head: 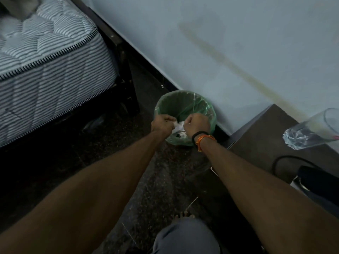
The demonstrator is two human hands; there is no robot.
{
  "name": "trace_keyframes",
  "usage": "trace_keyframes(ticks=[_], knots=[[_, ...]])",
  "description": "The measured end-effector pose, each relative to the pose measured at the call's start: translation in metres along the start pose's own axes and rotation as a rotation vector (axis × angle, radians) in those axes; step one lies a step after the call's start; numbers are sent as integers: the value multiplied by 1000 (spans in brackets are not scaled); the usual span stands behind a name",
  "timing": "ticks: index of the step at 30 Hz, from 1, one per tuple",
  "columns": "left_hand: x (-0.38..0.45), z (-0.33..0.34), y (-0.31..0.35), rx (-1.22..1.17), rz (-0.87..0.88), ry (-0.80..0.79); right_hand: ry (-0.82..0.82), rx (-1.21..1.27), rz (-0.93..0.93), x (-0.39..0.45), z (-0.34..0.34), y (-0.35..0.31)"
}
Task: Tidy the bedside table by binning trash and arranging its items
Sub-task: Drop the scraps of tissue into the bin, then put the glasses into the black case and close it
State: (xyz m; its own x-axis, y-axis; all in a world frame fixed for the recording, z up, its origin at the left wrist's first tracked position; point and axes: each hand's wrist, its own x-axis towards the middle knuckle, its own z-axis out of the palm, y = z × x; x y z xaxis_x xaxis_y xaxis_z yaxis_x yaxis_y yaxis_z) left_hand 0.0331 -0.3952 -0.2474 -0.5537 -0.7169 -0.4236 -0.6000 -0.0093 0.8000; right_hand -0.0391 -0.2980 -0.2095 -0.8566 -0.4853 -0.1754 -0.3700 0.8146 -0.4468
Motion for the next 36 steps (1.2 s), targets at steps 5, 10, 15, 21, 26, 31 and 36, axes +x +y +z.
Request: trace_keyframes(ticks=[5, 10, 15, 21, 26, 31, 36], knots=[[-1, 4, 5, 32, 76, -66, -9, 28, 45, 14, -17, 15], [-17, 1, 17, 208, 134, -71, 43, 61, 57, -1, -49, 23], [-56, 8, 58, 198, 174, -42, 136, 138, 42, -35, -95, 29], [-134, 32, 105, 251, 283, -109, 249, 128, -2, -102, -164, 58], [-205, 49, 134, 289, 448, -198, 306, 120, 30, -159, -210, 91], [-272, 71, 151, 317, 576, -326, 393, 62, 123, -216, -244, 134], [-303, 92, 150, 291, 584, -360, 431, 125, 247, -260, -253, 182]])
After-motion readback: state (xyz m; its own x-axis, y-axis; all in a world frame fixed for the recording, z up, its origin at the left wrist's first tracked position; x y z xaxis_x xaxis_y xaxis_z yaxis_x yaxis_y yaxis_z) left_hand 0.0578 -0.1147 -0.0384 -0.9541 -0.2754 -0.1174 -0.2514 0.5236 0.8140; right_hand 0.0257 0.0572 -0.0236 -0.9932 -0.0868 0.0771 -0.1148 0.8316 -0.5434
